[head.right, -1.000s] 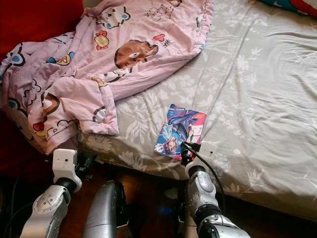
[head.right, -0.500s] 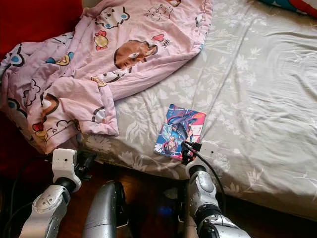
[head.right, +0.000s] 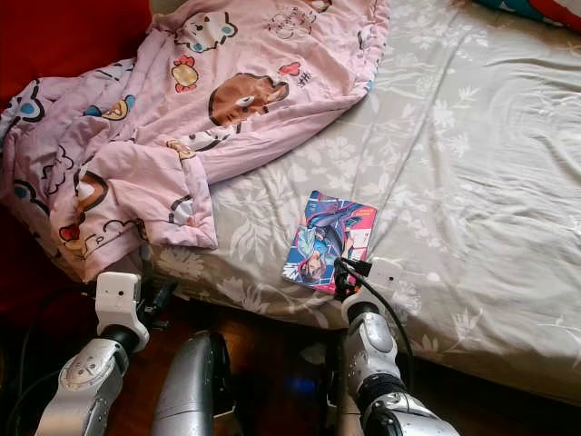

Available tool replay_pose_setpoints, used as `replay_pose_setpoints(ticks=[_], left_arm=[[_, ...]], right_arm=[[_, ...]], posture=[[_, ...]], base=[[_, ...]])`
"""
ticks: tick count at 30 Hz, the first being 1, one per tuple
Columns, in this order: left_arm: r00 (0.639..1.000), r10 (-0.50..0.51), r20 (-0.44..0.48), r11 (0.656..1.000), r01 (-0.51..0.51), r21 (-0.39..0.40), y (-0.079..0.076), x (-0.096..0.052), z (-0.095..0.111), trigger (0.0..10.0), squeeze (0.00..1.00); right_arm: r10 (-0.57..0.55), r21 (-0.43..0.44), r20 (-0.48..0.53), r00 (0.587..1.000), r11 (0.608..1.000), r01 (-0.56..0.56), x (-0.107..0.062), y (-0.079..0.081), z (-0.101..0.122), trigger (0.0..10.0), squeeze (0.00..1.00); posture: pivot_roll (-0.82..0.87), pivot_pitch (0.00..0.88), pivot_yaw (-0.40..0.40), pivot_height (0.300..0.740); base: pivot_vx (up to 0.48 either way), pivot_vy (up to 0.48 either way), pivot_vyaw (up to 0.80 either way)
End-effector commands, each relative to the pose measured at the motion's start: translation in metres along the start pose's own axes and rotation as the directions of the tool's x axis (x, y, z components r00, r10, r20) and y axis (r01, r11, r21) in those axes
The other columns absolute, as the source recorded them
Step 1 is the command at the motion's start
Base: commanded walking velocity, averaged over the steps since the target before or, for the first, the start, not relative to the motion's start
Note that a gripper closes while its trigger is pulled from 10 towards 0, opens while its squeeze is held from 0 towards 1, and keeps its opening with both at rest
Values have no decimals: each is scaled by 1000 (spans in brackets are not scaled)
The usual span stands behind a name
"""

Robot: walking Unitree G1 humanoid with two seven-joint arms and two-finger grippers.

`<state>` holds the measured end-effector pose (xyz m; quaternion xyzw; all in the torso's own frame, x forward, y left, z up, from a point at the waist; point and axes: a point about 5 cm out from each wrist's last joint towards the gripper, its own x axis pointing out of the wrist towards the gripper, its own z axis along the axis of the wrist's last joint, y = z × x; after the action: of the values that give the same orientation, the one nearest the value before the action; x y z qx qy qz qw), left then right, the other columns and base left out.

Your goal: Clean up the room

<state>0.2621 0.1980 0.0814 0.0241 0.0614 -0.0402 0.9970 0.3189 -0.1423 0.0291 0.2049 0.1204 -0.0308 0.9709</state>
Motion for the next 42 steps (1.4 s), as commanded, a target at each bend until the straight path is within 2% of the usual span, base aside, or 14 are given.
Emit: replay_pose_setpoints(ticks=[1, 15, 30, 33, 36, 42], left_arm=[[1000, 16, -20, 1000, -15, 11, 4, -4, -5, 10000, 0], [1000, 12, -24, 1000, -12, 19, 5, -5, -5, 10000, 0], [1000, 9, -22, 1000, -9, 24, 7, -6, -3, 10000, 0], [1000, 9, -21, 1000, -8, 25, 6, -6, -3, 10000, 0], [1000, 9, -21, 1000, -8, 26, 7, -7, -2, 10000, 0], [1000, 10, -23, 1000, -9, 27, 8, -7, -3, 10000, 0]], right_arm=[[-7, 15, -36, 999, 1000, 7, -3, -1, -8, 10000, 0], [-27, 57, -80, 996, 998, 32, -4, -6, -14, 10000, 0], [12, 108, -126, 992, 994, 2, -5, -4, -19, 10000, 0], [17, 151, -158, 987, 988, 7, -7, -6, -25, 10000, 0], [32, 265, -220, 975, 964, 28, -15, -12, -39, 10000, 0], [33, 321, -258, 966, 946, 53, -22, -17, -49, 10000, 0]], posture=[[117, 311, 63, 587], [126, 310, 72, 587], [134, 309, 77, 587], [136, 310, 78, 587], [143, 315, 79, 587], [146, 316, 81, 587]], base=[[0, 0, 0], [0, 0, 0], [0, 0, 0], [0, 0, 0], [0, 0, 0], [0, 0, 0]])
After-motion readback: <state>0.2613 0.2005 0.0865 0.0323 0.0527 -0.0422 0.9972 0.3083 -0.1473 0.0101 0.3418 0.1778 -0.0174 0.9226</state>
